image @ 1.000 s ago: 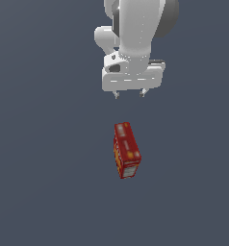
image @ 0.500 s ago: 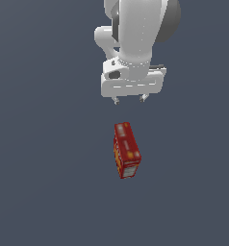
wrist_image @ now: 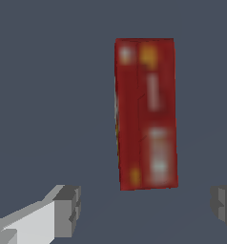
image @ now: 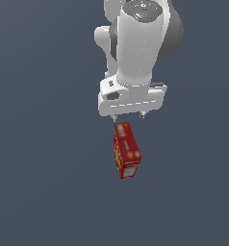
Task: Pick up the object and move it to a goal position.
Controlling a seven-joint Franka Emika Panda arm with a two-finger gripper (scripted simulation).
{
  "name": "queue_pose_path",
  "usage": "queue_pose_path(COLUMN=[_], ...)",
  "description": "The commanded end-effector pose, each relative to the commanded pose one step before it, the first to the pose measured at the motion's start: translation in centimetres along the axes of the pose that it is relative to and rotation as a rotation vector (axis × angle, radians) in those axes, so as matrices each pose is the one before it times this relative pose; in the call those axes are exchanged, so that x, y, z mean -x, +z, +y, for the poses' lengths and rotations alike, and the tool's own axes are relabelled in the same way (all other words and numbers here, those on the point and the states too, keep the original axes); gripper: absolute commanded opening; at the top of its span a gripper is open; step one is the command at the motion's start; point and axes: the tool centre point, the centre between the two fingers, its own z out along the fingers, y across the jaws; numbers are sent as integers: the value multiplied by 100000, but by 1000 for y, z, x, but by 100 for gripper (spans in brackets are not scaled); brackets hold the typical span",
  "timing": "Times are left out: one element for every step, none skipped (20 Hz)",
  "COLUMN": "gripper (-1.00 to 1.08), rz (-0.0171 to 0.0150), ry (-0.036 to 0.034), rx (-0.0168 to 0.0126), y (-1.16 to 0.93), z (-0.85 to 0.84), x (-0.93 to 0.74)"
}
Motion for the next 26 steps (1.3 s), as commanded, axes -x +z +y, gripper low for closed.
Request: queue_pose_path(gripper=[100, 100, 100, 100, 100, 100, 100, 100, 100, 100, 100, 100, 100, 100, 100, 100, 100, 100, 100, 100, 100, 100, 100, 100, 100, 100], rz=[327, 105, 98, 89, 82, 75, 67, 61, 51, 45, 39, 32, 22, 16, 16, 0, -101, 0, 0, 0, 0, 0, 0, 0, 43, 0], ry=[-1238, -418, -390, -355, -329, -302, -271, -246, -208, -186, -161, -131, -93, -66, -66, 0, 113, 0, 0, 0, 0, 0, 0, 0, -54, 0], rx=[202, 72, 70, 66, 63, 59, 54, 50, 43, 39, 34, 28, 20, 14, 14, 0, -30, 0, 0, 0, 0, 0, 0, 0, 7, 0], y=[756, 284, 272, 260, 245, 229, 211, 192, 173, 151, 129, 106, 85, 61, 32, 15, -26, 36, 107, 178, 250, 321, 392, 464, 507, 580], z=[464, 169, 158, 153, 140, 129, 118, 104, 99, 82, 67, 56, 50, 36, 3, 17, -28, 1, 2, 3, 5, 6, 7, 8, -29, 9], x=[-1555, -517, -474, -433, -393, -354, -317, -280, -245, -210, -177, -144, -111, -79, -48, -15, 114, 0, -1, -1, 0, 0, 2, 4, 12, 10])
